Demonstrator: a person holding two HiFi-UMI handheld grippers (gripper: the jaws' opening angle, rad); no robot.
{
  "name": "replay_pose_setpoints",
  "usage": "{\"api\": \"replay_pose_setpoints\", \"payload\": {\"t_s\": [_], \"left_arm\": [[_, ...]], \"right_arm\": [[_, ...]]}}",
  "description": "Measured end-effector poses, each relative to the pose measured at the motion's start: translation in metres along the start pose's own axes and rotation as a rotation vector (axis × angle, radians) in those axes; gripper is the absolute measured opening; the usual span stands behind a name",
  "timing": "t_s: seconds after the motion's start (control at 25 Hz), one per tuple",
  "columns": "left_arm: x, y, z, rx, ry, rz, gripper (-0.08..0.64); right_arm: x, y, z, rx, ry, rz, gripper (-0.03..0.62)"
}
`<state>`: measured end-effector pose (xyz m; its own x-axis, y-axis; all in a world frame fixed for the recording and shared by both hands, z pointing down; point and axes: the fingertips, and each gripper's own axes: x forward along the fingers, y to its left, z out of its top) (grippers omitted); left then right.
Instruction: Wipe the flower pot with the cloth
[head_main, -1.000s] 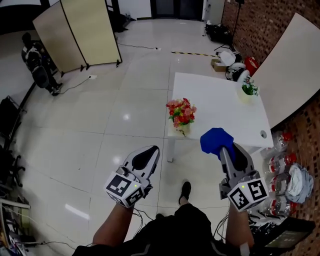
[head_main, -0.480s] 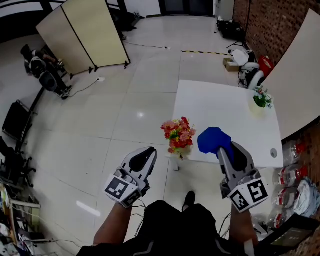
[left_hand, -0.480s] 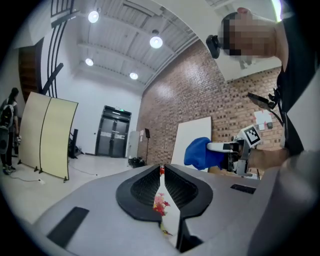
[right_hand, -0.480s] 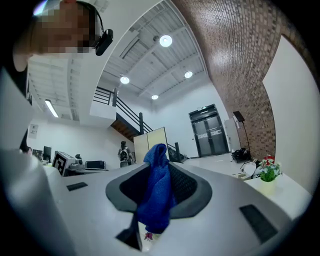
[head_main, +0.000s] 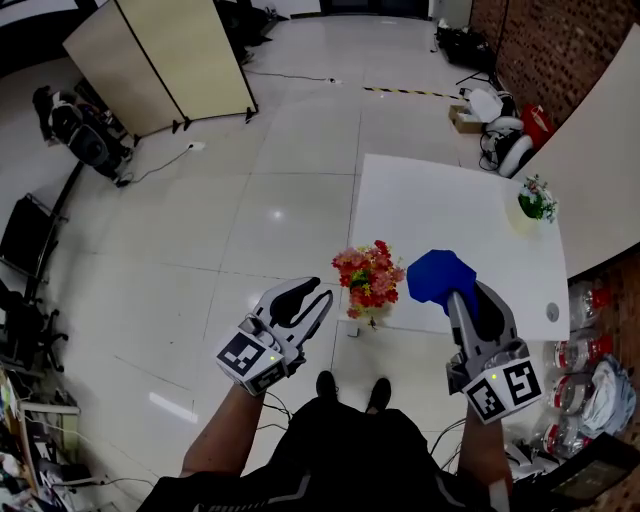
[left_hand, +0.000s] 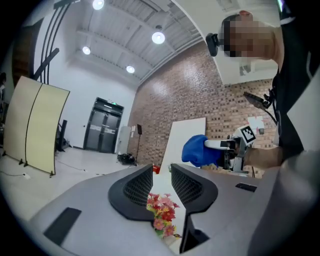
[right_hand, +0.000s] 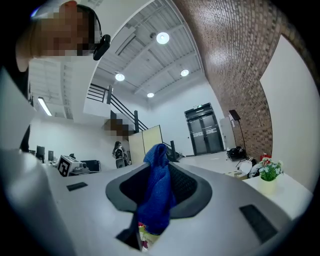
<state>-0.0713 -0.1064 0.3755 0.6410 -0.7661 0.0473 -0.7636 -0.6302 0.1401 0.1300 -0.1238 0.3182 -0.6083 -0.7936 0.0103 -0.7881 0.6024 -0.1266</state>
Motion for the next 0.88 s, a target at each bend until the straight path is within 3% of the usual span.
{"api": "replay_pose_setpoints", "payload": {"t_s": [0.08, 0.2, 0.6, 0.68, 0.84, 0.88], "left_arm": [[0.000, 0.016, -0.007, -0.006, 0.010, -0.027, 0.146], [0.010, 0.034, -0.040, -0.010, 0.085, -0.111, 0.331], [0.053, 0.069, -0.189, 0.056, 0.344, -0.347, 0.380], [0.065, 0.069, -0.214, 0.064, 0.368, -0.396, 0.430], [0.086, 0.069, -0.250, 0.080, 0.374, -0.467, 0.438], [0.091, 0.068, -0.255, 0.083, 0.369, -0.483, 0.471]], "right_arm": [[0.008, 0.002, -0.002, -0.001, 0.009, -0.010, 0.097], [0.015, 0.000, -0.009, -0.002, 0.027, -0.034, 0.097], [0.024, -0.014, -0.072, 0.043, 0.127, -0.110, 0.097], [0.025, -0.018, -0.086, 0.052, 0.147, -0.126, 0.097], [0.027, -0.027, -0.113, 0.072, 0.181, -0.153, 0.097], [0.028, -0.029, -0.118, 0.077, 0.188, -0.157, 0.097]]}}
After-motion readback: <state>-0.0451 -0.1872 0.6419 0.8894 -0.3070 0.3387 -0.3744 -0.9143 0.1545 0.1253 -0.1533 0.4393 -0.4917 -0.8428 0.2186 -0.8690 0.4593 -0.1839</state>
